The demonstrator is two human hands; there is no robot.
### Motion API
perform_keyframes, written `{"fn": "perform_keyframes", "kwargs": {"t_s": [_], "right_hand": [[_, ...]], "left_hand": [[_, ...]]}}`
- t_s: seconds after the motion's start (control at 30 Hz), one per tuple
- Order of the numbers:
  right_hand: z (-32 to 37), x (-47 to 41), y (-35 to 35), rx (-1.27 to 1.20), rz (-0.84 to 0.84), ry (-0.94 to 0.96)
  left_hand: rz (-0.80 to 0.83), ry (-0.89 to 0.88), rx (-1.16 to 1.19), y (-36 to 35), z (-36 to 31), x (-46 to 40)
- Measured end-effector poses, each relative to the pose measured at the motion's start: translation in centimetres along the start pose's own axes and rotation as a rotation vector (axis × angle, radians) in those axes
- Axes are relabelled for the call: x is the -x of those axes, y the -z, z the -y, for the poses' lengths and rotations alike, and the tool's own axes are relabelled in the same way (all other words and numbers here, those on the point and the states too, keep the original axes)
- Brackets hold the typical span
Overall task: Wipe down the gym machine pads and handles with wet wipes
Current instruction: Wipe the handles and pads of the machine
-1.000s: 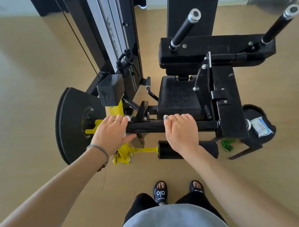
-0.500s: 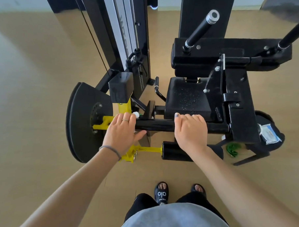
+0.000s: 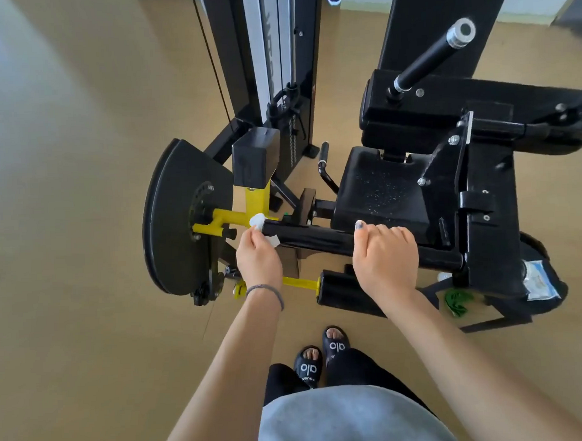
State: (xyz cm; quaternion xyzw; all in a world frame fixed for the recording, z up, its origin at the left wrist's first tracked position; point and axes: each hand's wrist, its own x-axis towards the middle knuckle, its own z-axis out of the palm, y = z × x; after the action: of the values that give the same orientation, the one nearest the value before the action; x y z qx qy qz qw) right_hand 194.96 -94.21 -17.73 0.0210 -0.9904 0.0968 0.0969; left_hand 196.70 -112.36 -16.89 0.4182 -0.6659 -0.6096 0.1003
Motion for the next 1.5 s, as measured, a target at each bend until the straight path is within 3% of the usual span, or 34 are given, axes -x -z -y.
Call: {"fn": "perform_keyframes", "kwargs": {"t_s": [0.17,0.5,0.83,0.97,1.1,1.2,1.3,1.4,1.5], "right_hand": [[1.6,-0.8,0.8,0.015,-0.006,0.06],[4.6,-2.4,0.9,-0.164,0.17,0.242],[4.4,-2.4,-0.4,-0.142,0.081,0.273],[4.0,-2.3,-0.9,-0.156,0.011,0.311],[4.3,-2.2,-1.0,-0.167,-0.014,0.294],[4.5,-2.3,-0.4,-0.185,0.016,0.273],[4.7,-2.9,0.5,-0.238,0.149,0.211],[4.6,-3.9,1.1,-0.325,0.375,0.137],[4.5,-5.3,1.8,-0.471,0.557,0.05]], "left_hand": [[-0.041,0.192,0.094,0.2,1.2,0.8],[-0.106,0.243,0.188,-2.1,2.0,1.3],[-0.068,0.672,0.285,-5.7,9.7,-4.7],[-0.029,0.718,0.269,-6.6,14.1,-6.9],[-0.075,0.759,0.309,-7.4,14.3,-6.7],[-0.051,0.736,0.345,-6.5,11.2,-4.7],[-0.049,0.637,0.385,-4.5,7.3,-2.4],[-0.118,0.371,0.262,-2.7,4.0,-0.7],[-0.198,0.049,-0.031,-1.4,1.5,0.0]]}}
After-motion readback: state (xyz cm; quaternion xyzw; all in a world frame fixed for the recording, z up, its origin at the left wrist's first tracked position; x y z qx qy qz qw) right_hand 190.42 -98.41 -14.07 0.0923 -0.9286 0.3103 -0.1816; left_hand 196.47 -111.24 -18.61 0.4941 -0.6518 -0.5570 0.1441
